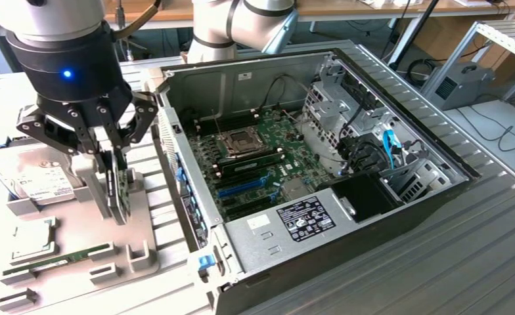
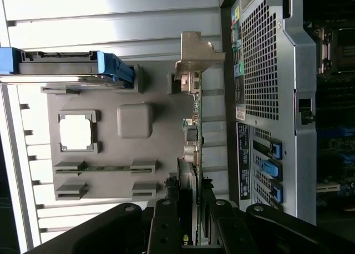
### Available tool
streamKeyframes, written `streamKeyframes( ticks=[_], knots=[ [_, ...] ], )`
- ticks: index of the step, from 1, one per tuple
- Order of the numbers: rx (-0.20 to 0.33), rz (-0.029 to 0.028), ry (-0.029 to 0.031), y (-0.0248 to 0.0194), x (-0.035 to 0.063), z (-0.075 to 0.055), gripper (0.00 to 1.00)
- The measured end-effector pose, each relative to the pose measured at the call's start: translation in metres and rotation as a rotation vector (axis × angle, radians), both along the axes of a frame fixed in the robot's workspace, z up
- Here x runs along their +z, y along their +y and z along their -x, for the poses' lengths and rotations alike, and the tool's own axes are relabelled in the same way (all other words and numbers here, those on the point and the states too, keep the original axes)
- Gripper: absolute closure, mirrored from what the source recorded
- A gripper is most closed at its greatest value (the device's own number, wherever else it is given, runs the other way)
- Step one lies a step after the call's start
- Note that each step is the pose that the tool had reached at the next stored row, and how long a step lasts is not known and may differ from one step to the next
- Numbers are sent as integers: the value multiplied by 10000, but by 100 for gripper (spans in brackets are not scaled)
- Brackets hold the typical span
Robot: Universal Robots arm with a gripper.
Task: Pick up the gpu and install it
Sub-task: 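Pick up the gpu and move the gpu toward the slot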
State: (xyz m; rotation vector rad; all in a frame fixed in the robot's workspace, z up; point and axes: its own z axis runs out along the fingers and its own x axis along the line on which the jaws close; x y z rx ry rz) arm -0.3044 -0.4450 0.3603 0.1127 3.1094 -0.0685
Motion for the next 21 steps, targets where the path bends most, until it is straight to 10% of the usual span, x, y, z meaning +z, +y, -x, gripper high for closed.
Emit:
streamKeyframes(
  ticks=[21],
  knots=[
    [0, 0, 0, 0, 101, 0, 74]
  ],
)
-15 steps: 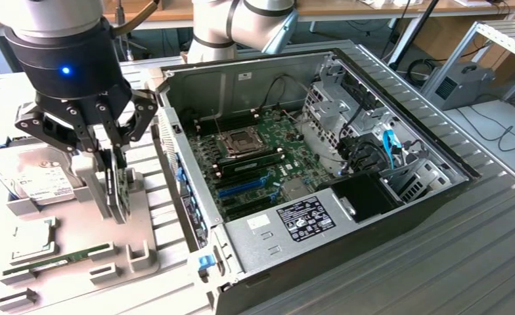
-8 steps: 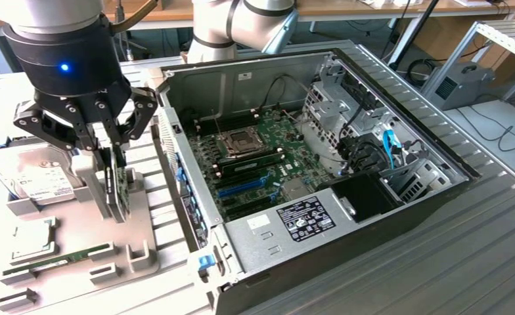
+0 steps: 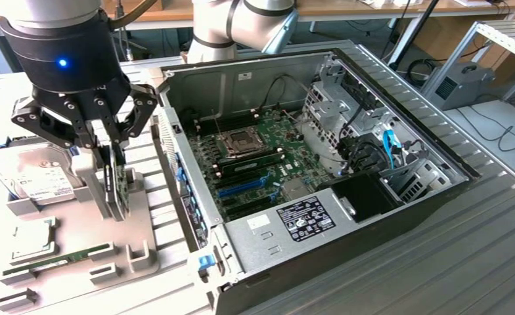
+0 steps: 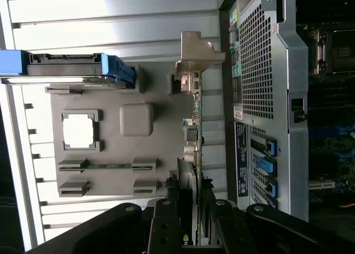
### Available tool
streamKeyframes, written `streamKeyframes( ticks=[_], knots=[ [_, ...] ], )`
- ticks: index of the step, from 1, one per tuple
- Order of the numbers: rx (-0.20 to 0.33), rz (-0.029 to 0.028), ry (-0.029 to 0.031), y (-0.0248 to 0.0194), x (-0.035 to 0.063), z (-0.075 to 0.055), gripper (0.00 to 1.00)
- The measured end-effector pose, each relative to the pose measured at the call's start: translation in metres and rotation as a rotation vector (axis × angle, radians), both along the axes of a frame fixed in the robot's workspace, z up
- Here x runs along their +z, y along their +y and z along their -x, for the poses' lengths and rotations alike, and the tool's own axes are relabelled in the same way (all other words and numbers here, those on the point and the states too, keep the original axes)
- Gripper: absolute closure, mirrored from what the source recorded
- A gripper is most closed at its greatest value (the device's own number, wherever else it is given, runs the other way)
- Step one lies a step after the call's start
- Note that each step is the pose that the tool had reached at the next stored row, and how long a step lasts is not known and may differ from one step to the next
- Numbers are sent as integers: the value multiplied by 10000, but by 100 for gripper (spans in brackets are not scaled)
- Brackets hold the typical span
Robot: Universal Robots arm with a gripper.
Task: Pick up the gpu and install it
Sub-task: 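Pick up the gpu and move the gpu toward the slot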
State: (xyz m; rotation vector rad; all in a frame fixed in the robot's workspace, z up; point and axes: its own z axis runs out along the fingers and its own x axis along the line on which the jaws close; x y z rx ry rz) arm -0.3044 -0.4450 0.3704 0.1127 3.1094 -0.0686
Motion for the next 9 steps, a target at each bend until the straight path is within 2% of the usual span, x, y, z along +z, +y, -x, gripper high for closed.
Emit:
streamKeyframes(
  ticks=[9],
  knots=[
    [0, -1, -1, 0, 39, 0, 74]
  ],
)
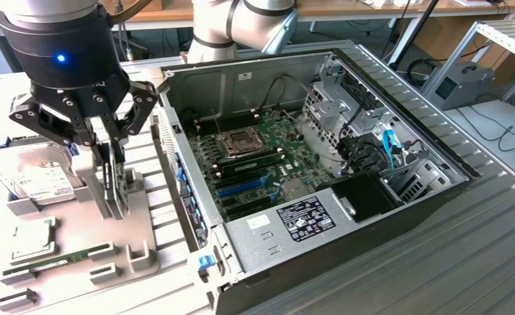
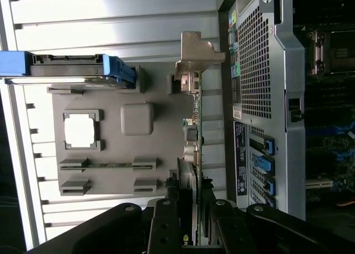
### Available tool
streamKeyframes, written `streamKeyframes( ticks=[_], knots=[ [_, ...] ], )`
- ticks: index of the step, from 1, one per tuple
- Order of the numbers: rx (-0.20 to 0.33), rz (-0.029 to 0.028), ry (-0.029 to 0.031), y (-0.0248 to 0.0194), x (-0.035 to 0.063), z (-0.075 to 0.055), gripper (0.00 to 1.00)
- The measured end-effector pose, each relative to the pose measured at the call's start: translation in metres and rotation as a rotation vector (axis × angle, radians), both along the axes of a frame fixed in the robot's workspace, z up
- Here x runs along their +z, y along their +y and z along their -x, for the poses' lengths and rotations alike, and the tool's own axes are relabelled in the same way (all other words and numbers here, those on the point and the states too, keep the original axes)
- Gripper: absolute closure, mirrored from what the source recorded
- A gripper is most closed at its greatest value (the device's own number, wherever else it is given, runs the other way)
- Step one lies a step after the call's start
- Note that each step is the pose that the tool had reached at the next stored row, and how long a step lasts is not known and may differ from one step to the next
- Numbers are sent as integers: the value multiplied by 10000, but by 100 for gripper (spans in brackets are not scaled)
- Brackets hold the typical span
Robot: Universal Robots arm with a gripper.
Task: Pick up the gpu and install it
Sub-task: 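Pick up the gpu and move the gpu toward the slot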
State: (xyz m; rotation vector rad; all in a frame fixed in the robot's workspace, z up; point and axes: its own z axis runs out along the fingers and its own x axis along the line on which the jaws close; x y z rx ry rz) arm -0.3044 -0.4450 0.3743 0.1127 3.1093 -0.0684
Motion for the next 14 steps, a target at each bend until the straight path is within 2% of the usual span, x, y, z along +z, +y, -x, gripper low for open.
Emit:
streamKeyframes(
  ticks=[14],
  knots=[
    [0, 1, 1, 0, 51, 0, 74]
  ],
)
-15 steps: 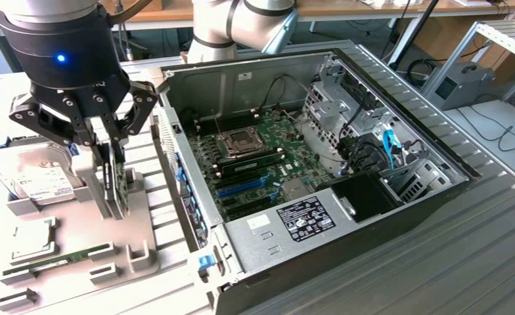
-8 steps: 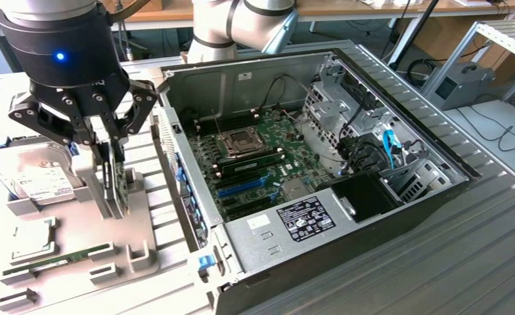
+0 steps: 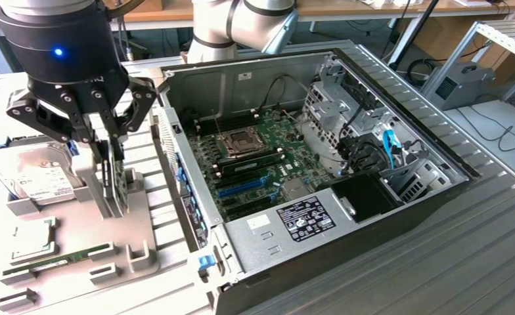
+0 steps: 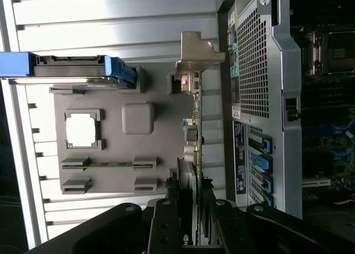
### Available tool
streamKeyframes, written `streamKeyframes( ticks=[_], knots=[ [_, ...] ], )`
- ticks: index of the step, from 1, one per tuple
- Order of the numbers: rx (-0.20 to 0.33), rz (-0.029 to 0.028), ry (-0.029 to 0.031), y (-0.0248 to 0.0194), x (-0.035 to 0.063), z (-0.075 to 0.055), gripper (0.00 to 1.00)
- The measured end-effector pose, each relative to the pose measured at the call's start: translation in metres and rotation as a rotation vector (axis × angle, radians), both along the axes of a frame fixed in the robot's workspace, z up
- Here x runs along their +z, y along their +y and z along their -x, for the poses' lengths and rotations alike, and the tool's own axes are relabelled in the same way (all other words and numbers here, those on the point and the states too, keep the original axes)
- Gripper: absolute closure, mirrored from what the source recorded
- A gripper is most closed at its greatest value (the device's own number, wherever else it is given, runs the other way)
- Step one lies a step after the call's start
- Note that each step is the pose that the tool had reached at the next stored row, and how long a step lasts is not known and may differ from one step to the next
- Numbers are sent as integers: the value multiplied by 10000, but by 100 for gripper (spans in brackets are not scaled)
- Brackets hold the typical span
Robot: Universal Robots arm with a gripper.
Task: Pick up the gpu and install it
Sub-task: 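Pick up the gpu and move the gpu toward the slot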
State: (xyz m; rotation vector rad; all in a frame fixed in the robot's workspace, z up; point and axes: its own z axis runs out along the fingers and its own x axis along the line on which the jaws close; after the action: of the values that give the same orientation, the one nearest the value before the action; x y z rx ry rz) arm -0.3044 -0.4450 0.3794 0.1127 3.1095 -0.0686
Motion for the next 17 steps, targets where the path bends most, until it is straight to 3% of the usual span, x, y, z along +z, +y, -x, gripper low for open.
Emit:
streamKeyframes(
  ticks=[7, 10, 17],
  knots=[
    [0, 0, 0, 0, 28, 0, 74],
    [0, 0, -1, 0, 82, 0, 74],
    [0, -1, -1, 0, 362, 0, 74]
  ],
)
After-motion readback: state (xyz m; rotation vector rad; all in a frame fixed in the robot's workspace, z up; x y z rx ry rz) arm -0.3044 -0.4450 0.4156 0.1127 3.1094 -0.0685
